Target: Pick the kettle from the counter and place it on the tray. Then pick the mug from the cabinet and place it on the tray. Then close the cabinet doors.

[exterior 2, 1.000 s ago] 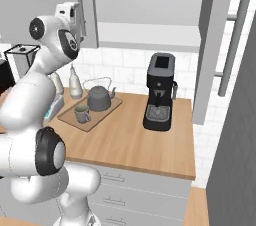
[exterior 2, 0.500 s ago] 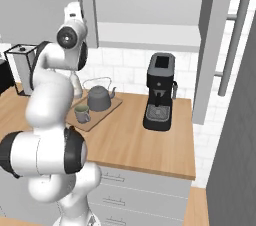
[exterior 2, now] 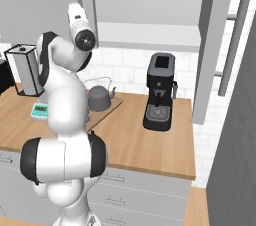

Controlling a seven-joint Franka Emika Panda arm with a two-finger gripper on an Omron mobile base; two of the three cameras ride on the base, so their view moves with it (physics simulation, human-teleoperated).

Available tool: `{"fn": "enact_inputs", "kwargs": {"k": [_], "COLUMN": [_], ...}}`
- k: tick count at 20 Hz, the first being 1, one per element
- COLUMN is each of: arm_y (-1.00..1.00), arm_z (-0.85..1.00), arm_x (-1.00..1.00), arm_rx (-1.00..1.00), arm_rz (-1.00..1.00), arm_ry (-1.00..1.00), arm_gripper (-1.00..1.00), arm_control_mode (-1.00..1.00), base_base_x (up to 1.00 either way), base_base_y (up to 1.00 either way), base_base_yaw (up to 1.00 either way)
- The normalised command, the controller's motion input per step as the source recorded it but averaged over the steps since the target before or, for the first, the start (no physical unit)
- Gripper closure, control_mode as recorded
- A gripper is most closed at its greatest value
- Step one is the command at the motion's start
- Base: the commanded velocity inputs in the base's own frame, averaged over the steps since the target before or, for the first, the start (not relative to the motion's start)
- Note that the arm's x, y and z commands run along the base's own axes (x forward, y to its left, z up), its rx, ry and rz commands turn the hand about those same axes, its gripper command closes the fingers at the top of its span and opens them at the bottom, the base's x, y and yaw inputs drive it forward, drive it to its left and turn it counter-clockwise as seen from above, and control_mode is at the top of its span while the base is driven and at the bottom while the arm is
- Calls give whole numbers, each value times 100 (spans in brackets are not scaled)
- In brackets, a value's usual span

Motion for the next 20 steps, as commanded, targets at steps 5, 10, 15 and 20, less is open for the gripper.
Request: {"fn": "enact_inputs", "kwargs": {"k": [5, 10, 15, 20], "arm_y": [11, 13, 11, 0], "arm_z": [3, 2, 7, 7], "arm_x": [-16, -45, -52, -73], "arm_rx": [-2, -1, 0, 0], "arm_rz": [0, 0, 7, -2], "arm_ry": [9, 5, 0, 2], "arm_gripper": [-100, -100, -100, -100], "arm_control_mode": [-100, -100, -100, -100], "base_base_x": [0, 0, 0, 0], "base_base_y": [0, 0, 0, 0], "base_base_yaw": [0, 0, 0, 0]}}
